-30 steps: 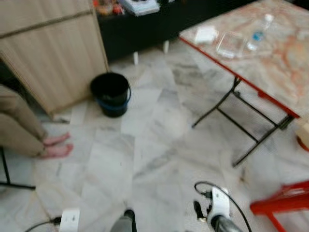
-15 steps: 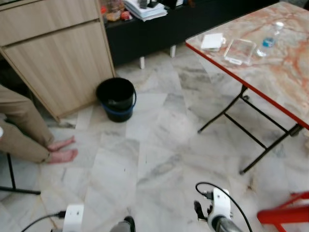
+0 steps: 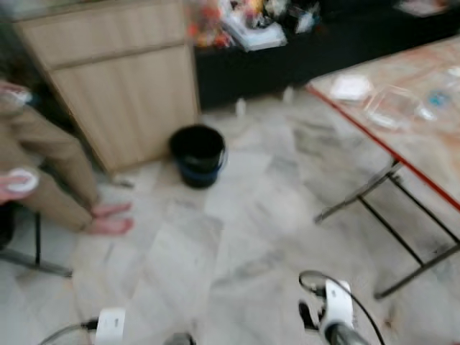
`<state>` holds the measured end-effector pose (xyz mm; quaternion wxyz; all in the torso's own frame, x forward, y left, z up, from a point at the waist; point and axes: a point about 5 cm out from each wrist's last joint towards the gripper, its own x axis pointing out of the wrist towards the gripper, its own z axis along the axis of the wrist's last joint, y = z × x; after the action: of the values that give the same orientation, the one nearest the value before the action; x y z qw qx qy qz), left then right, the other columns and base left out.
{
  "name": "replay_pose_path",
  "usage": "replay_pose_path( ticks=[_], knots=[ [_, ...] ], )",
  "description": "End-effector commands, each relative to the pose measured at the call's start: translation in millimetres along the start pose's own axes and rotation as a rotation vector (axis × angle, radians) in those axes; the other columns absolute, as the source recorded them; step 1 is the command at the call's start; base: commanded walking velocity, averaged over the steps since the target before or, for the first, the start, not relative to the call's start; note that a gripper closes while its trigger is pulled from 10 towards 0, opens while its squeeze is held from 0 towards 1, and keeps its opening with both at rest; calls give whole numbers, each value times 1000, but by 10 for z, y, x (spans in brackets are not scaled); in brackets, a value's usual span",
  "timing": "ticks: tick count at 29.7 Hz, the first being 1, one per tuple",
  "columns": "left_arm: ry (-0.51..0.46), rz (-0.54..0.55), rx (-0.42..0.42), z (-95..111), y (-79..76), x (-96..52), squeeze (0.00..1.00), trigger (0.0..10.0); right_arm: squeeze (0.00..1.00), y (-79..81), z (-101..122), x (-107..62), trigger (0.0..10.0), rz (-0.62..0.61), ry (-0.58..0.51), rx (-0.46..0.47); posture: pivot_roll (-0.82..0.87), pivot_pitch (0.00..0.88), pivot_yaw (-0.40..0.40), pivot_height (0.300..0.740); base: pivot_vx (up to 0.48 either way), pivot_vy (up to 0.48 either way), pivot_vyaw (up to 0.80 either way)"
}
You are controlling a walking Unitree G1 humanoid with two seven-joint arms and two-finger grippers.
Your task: Picking trash to rubbish bin
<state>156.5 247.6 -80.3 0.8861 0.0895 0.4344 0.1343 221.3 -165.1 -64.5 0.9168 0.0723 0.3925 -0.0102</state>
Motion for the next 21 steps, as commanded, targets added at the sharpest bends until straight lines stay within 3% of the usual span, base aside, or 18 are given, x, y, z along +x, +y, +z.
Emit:
replay_pose_path(
  ticks=[1, 9, 21],
  knots=[
    [2, -15, -2, 13, -70, 0, 0, 10000, 0, -154, -137, -51, 10000, -47, 40, 25, 98, 196, -30, 740, 266, 0, 0],
    [-6, -27, -6, 45, -123, 4, 0, 10000, 0, -175, -166, -60, 10000, -55, 52, 22, 103, 196, -37, 740, 263, 0, 0],
    [7, -23, 1, -6, -81, -5, 0, 10000, 0, -171, -176, -61, 10000, -67, 54, 14, 103, 190, -30, 740, 264, 0, 0]
  ],
)
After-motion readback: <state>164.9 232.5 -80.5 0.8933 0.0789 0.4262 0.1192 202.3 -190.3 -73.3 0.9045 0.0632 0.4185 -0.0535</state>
